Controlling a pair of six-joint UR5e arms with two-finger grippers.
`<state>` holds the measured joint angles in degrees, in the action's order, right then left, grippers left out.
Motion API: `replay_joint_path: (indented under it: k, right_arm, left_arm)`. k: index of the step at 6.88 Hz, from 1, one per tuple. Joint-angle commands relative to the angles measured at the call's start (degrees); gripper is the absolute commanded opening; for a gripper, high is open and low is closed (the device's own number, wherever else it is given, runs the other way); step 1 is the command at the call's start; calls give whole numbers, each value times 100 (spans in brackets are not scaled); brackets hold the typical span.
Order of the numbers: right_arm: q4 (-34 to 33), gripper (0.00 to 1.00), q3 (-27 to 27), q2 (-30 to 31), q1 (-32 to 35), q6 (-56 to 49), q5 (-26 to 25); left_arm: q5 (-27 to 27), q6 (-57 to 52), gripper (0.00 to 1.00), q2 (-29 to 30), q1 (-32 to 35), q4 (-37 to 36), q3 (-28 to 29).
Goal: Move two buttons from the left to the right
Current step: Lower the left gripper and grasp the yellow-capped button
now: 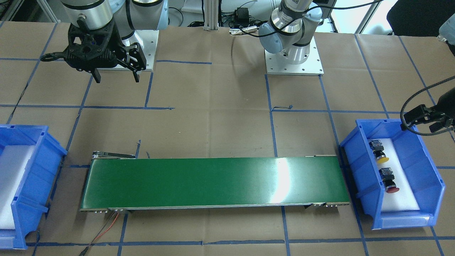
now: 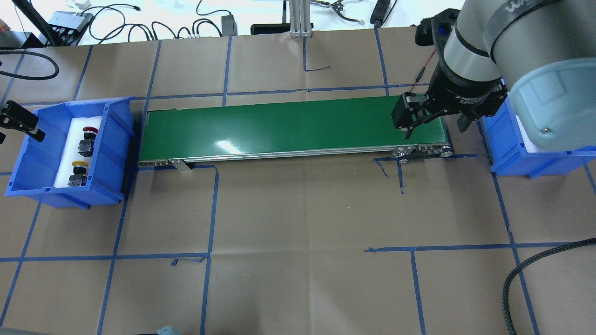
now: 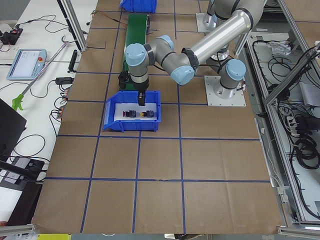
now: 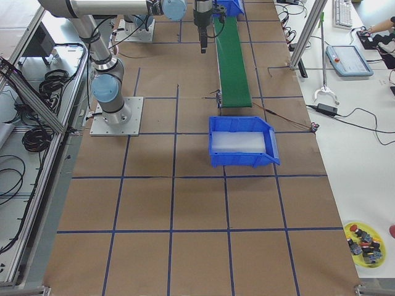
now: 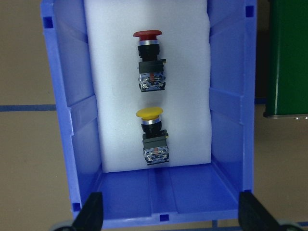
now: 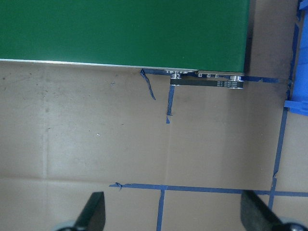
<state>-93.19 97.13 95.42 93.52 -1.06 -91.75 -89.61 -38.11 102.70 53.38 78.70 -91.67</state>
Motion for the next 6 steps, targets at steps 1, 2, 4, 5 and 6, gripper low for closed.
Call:
replay_joint_path:
  k: [1,2,4,5,6]
  right_arm:
    - [2,100,-1,12,0,0,-10]
    - [2,100,7,29,0,0,-10]
    - [2,100,7,30,0,0,-10]
    - [2,100,7,30,0,0,-10]
    - [2,100,7,38,0,9,-10]
  left_arm:
    - [23,-13,99,128,-12,-764,-402]
    - [40,-13,99,180,-3,-1134,-674]
    - [58,-4,100,373,14,-1820,-1079]
    - [58,5,99,409,32,-2014,-1229]
    - [58,5,99,426,41,-2347,-1448]
